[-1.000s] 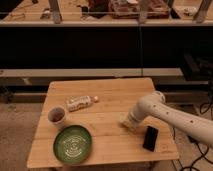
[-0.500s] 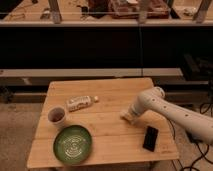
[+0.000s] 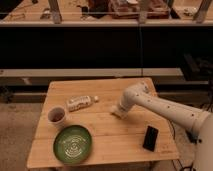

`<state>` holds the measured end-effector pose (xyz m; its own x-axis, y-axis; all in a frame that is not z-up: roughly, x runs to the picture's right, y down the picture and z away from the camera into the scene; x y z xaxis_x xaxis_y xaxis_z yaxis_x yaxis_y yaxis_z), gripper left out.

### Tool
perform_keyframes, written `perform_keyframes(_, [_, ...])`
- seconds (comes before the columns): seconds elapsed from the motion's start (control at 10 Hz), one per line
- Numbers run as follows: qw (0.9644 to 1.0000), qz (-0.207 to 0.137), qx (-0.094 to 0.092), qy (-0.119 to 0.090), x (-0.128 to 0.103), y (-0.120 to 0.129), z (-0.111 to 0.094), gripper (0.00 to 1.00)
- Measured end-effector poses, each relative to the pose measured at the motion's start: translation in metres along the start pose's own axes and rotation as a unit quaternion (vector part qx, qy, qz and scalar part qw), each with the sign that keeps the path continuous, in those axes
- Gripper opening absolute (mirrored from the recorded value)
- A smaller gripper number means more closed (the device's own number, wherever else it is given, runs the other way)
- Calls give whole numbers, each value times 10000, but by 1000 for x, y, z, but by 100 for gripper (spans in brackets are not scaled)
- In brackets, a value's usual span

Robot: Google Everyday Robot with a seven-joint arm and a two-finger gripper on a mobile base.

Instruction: Wipe the white sponge on the table

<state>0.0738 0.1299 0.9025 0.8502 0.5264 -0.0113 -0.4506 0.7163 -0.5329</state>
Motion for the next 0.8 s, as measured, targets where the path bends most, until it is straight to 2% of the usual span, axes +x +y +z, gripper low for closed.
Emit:
perform_keyframes(0.2, [9997, -163, -158, -11, -4, 7, 8, 1])
perform_keyframes(0.3, [9991, -312, -289, -69, -10, 20, 11, 1])
perform_keyframes(0.5, [9983, -398, -395, -126, -5, 33, 8, 1])
perform_keyframes(0.8, [9966, -571, -570, -192, 8, 68, -2, 1])
